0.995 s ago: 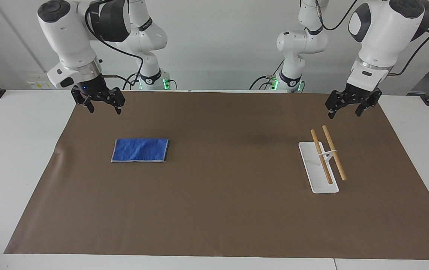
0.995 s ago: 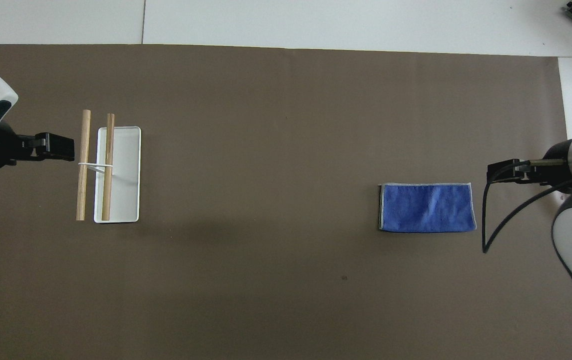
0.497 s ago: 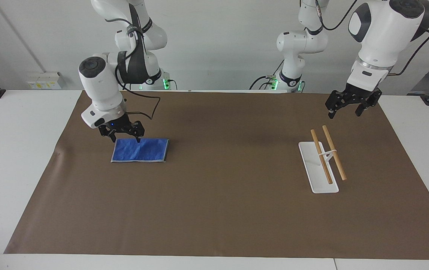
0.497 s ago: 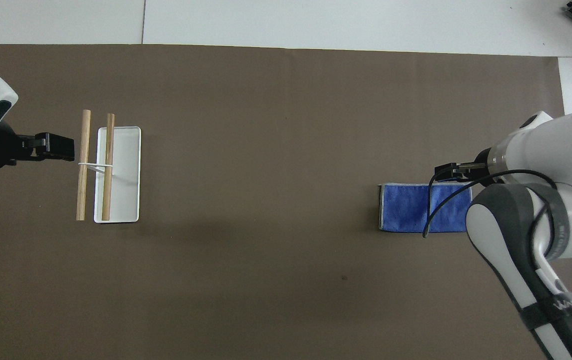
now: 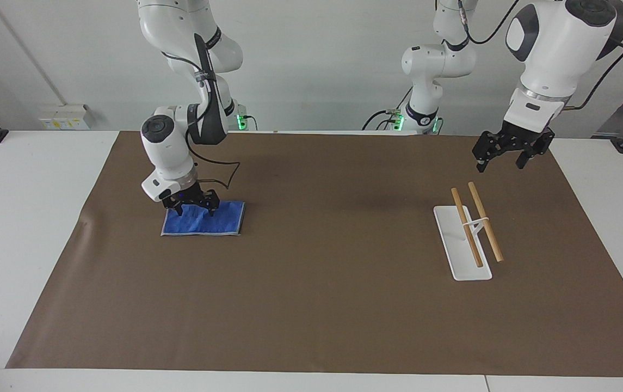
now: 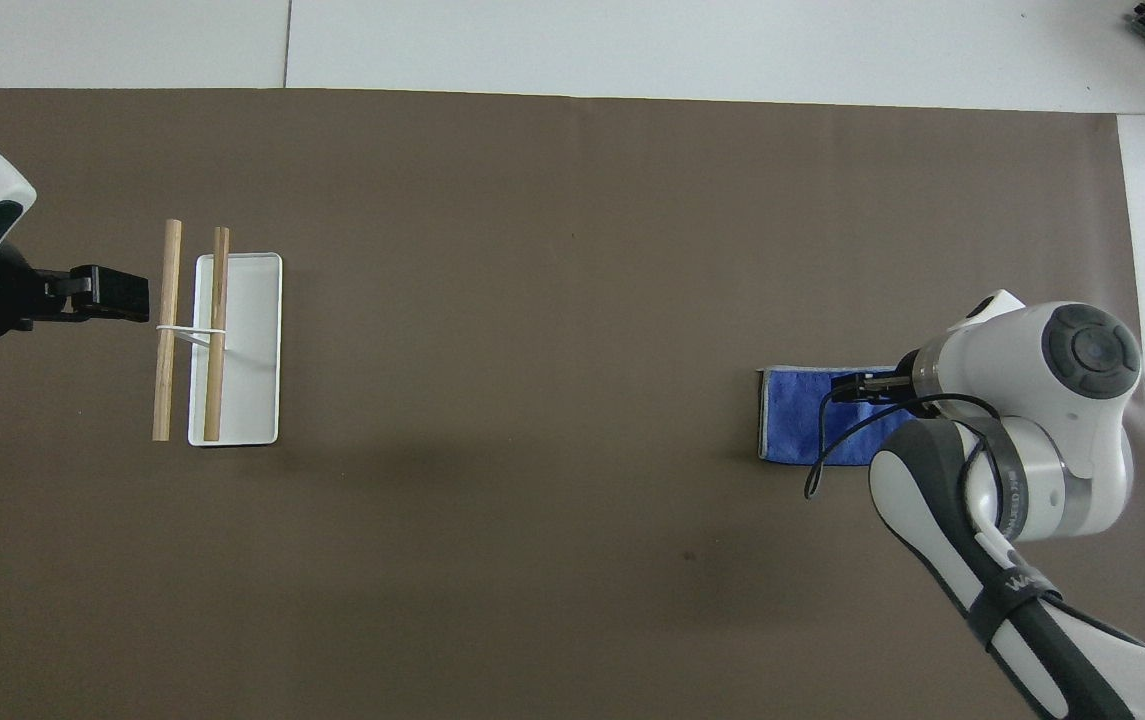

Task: Right arm passes towel to left arm to hang
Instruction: 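Lower the right gripper onto the blue towel's near edge, then close the right gripper on the blue towel and lift it, then carry the towel toward center while the left gripper reaches toward it, then close the left gripper on the towel held by the right gripper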

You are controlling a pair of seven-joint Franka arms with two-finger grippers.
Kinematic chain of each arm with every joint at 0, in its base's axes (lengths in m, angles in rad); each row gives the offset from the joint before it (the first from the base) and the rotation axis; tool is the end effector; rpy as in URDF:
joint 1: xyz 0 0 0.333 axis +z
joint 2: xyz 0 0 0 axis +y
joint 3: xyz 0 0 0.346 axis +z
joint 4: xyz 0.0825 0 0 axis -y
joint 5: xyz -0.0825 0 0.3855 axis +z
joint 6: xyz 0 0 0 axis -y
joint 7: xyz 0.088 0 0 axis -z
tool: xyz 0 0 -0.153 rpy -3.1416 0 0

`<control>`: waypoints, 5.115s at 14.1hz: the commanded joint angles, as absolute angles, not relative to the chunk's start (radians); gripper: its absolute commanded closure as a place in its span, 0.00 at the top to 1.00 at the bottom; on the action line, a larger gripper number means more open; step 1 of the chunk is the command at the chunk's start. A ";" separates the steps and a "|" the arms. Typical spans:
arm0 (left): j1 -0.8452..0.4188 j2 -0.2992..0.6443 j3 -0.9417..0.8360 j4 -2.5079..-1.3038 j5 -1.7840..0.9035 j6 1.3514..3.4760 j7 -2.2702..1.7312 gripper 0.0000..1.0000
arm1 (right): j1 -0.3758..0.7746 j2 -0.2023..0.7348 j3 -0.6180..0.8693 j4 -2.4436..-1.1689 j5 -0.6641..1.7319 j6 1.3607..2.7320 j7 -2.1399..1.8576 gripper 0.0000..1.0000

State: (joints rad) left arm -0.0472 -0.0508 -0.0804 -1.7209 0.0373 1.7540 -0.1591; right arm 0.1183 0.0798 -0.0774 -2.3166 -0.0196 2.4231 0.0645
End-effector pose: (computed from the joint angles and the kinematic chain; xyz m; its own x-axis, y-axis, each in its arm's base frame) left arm 0.5532 -0.0669 0.5816 0.9957 0.0248 0.0890 0.0274 -0.9992 -0.0274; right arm 0.5235 0.0206 0.2935 0.9996 -0.0084 0.0279 -0.0089 -0.9998 0.0177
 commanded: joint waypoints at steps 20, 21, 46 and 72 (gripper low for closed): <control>-0.049 -0.078 -0.075 -1.749 0.026 1.752 -0.166 1.00 | 0.199 0.031 -0.060 -2.156 0.003 2.225 0.228 0.00; -0.049 -0.078 -0.075 -1.749 0.026 1.752 -0.166 1.00 | 0.202 0.031 -0.057 -2.117 0.036 2.195 0.233 0.00; -0.026 -0.081 -0.230 -1.781 -0.262 1.882 -0.651 1.00 | 0.414 0.118 0.035 -1.812 0.862 2.428 1.047 0.00; -0.029 -0.044 -0.489 -2.115 -0.535 2.749 -1.335 0.05 | 0.420 0.106 0.037 -1.827 0.861 2.375 1.063 0.00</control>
State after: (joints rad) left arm -0.0429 -0.0387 -0.4823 -2.1103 -0.5180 2.7438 -1.3589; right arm 0.4260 0.1190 0.0303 -1.8215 0.8410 2.3915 1.0450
